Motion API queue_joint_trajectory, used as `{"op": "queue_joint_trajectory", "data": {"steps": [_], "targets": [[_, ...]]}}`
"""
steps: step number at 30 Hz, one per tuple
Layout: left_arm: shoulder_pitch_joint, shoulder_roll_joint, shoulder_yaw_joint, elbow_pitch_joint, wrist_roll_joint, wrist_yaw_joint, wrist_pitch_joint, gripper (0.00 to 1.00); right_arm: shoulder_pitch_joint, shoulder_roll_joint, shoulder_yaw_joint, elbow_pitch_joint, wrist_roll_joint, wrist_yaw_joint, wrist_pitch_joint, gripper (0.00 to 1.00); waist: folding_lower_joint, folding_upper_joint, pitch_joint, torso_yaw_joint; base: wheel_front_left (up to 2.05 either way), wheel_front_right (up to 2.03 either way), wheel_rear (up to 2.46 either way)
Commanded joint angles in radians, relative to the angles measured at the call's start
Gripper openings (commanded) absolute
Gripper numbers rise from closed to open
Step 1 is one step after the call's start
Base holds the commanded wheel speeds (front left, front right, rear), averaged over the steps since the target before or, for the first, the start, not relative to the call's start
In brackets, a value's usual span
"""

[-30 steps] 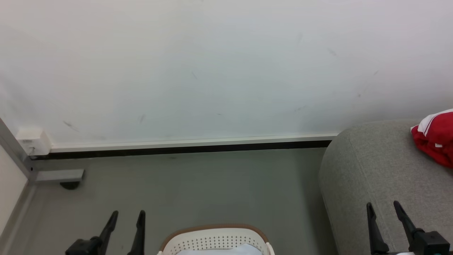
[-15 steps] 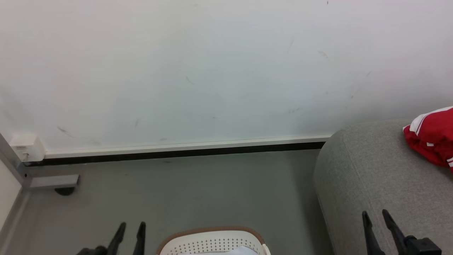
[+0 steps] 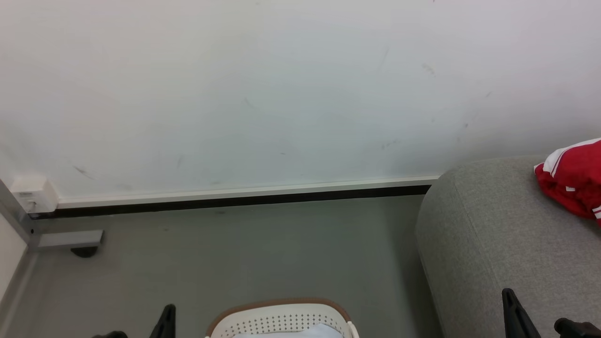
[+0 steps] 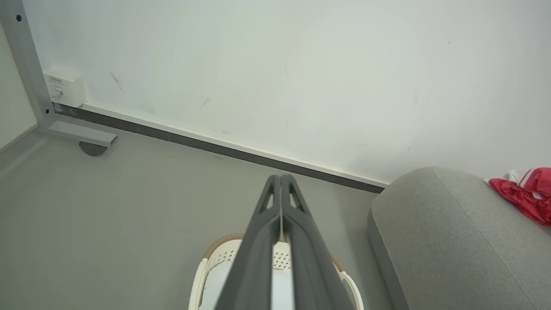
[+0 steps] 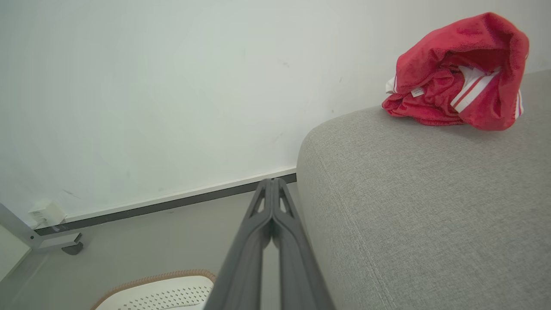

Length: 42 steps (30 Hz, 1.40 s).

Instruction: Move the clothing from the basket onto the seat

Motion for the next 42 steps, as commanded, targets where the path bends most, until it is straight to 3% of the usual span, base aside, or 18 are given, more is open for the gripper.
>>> {"op": "queue_joint_trajectory", "data": {"steps": [1,42], "targets": [[-0.032,0.001,0.015,-0.018,-0.051,-0.005,0.011,0.0,-0.025,-0.008,-0.006,-0.025,0.054,0.0,0.01,0.0,0.0,-0.0001,0.001,-0.001,0.0,0.0,0.0],[-0.093,-0.052,0.133,-0.03,-0.585,-0.06,0.165,0.0,-0.055,-0.012,-0.046,-0.094,0.665,-0.001,0.158,0.0,0.0,-0.0001,0.03,-0.013,0.0,0.0,0.0]]}}
